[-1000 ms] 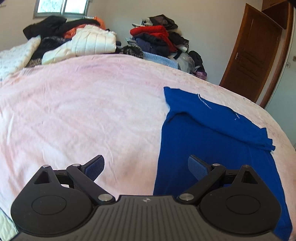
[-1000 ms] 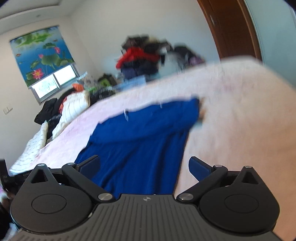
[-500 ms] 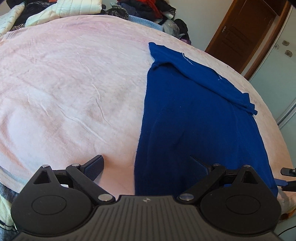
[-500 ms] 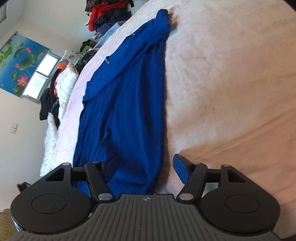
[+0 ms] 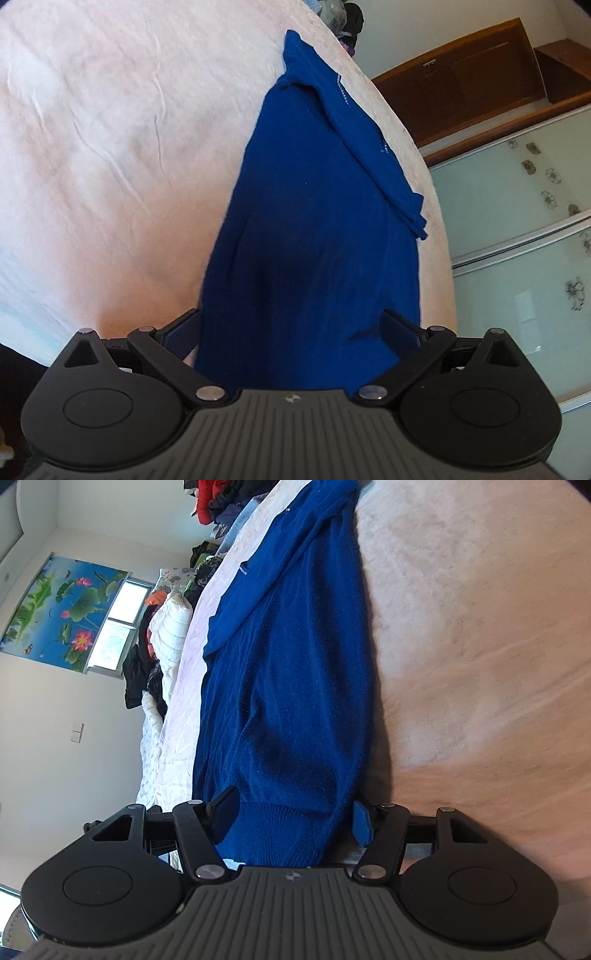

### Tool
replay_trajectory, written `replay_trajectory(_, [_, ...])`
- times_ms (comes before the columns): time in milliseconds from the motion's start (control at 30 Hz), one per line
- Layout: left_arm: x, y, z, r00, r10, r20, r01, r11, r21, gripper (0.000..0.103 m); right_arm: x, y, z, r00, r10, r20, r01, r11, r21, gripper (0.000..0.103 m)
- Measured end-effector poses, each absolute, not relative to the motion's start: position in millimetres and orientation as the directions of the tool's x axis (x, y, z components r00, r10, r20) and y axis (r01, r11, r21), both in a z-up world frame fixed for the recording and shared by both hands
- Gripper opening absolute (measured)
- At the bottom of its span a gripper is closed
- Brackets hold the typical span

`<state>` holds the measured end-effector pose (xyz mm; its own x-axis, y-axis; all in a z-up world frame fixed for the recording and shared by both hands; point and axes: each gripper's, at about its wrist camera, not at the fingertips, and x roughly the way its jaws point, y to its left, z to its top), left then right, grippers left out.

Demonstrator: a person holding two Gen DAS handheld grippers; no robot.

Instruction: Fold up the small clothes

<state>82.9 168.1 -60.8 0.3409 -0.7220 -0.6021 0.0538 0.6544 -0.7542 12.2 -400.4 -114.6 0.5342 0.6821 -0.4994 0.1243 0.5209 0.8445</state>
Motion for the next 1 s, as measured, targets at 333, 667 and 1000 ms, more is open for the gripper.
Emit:
replay_trajectory(333, [90.8,162.9,-65.0,0.309,-0.685,-0.660,0.043,0.703,-0.710,0.038,17.2,-399.0,-121.5,0.516,0.707,-0.484,0.123,0.498,0.858,0.051])
replay_trajectory(667, [91.6,161.3,-63.6,0.305,-0.677,-0.670,0.080,0.719,-0.690,0.038,16.5,-394.1,-130.0,0.481,0.718,-0.503,0.139,0.504,0.852,0.026])
replay_trajectory(1000, [92.8,159.7,-65.2,0.302,-0.629,-0.717,0.097,0.768,-0.633,0.009,11.8,-396.2,-133.9,0.474,0.738,-0.480,0.124,0.484,0.866,0.012])
